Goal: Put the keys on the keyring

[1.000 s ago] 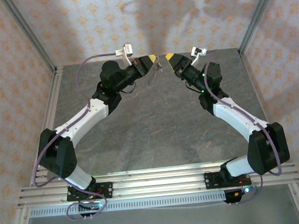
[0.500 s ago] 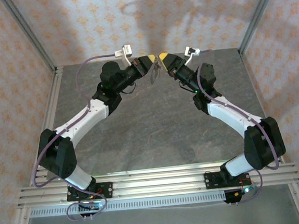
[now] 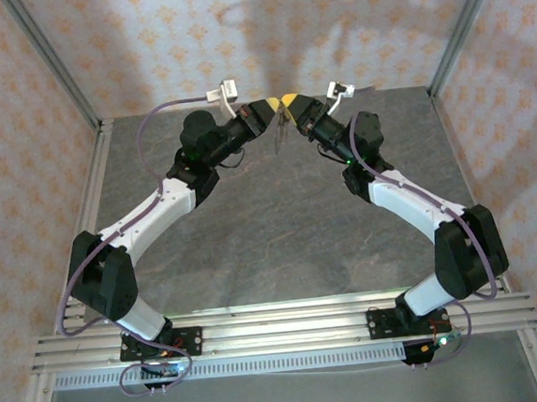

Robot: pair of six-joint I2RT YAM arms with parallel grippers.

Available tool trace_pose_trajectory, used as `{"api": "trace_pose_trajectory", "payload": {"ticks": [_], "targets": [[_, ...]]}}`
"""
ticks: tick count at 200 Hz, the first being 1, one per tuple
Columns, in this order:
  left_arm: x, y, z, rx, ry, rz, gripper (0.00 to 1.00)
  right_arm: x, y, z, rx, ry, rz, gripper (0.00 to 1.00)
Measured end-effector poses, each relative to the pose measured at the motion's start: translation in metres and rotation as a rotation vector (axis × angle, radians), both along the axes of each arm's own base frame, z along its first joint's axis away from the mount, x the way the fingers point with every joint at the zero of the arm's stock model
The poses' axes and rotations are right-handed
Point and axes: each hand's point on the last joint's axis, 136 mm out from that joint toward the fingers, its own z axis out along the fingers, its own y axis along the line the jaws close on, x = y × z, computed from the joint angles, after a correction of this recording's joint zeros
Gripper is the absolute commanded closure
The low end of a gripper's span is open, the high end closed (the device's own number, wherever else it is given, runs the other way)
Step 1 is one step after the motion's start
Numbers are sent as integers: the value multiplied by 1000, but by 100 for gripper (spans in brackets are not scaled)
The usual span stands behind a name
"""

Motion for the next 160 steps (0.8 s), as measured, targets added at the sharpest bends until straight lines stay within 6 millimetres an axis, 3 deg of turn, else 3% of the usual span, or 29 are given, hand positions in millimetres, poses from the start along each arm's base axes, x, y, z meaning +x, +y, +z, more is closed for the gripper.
{"api": "trace_pose_trajectory", "payload": {"ticks": [29, 90, 160], "targets": [[1, 1, 1, -2, -2, 8, 100, 1, 1, -1, -2, 2, 1, 87], [2, 1, 0, -1, 0, 13, 100, 1, 2, -3, -19, -3, -2, 82], [4, 1, -8, 26, 8, 23, 100, 5, 3, -9, -67, 14, -11, 89]]}}
